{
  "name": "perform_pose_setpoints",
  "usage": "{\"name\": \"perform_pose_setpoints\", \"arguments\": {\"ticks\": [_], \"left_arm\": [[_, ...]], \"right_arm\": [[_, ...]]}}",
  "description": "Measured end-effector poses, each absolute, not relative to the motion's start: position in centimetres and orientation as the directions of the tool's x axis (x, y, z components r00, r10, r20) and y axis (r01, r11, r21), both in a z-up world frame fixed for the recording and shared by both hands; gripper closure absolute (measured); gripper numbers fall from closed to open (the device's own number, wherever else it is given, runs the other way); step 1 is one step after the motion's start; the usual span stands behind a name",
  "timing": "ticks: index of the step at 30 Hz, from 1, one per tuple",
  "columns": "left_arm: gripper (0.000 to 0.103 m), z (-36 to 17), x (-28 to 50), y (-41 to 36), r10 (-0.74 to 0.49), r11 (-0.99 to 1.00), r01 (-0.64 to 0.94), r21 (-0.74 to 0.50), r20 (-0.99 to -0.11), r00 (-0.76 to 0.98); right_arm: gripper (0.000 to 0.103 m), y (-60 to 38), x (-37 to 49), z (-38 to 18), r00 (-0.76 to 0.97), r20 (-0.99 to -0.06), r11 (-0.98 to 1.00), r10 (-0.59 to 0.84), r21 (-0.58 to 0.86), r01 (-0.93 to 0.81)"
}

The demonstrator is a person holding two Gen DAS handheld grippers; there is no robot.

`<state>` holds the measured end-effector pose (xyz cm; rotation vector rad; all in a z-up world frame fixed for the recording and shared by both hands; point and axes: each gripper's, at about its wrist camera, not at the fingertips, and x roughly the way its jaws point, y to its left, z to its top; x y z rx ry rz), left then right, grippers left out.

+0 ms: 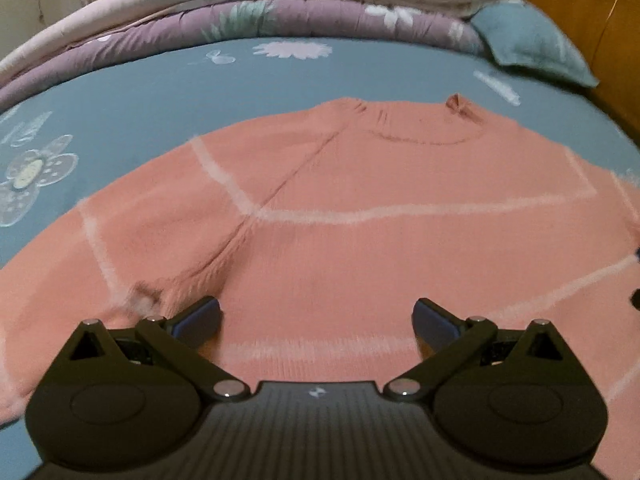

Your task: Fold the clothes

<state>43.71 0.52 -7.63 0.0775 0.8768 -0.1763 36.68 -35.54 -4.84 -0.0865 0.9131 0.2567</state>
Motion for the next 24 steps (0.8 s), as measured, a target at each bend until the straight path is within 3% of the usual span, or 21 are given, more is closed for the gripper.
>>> {"name": "perform_pose_setpoints", "arguments": {"ticks": [6,9,14,19,24], "left_arm": [[0.001,-6.3,39.7,-3.3,-0.255,0.941,0.334,-0.056,-0.765,0.592],[0.001,-7.5,37.7,-4.0,-0.239,0.934,0.357,-0.028,-0.790,0.564],[0.001,-7.9,32.6,-1.5,-0.173,0.951,0.309,0.014,-0.803,0.570],[0.001,-7.0,30.6,-1.5,-0.152,0.942,0.332,0.052,-0.815,0.559],[0.001,-6.2,29.8,-3.5,-0.189,0.915,0.397,0.076,-0.788,0.586]], "right_arm": [[0.016,-33.6,36.4,-3.6,0.625,-0.740,0.955,0.248,0.079,-0.285],[0.015,-32.3,36.5,-5.4,0.607,-0.752,0.948,0.256,0.073,-0.310],[0.002,-33.5,33.2,-6.4,0.620,-0.757,0.950,0.206,0.001,-0.314],[0.002,-33.9,30.5,-5.1,0.618,-0.770,0.960,0.160,-0.025,-0.279],[0.002,-28.5,30.0,-3.2,0.660,-0.696,0.933,0.282,0.039,-0.357]]}}
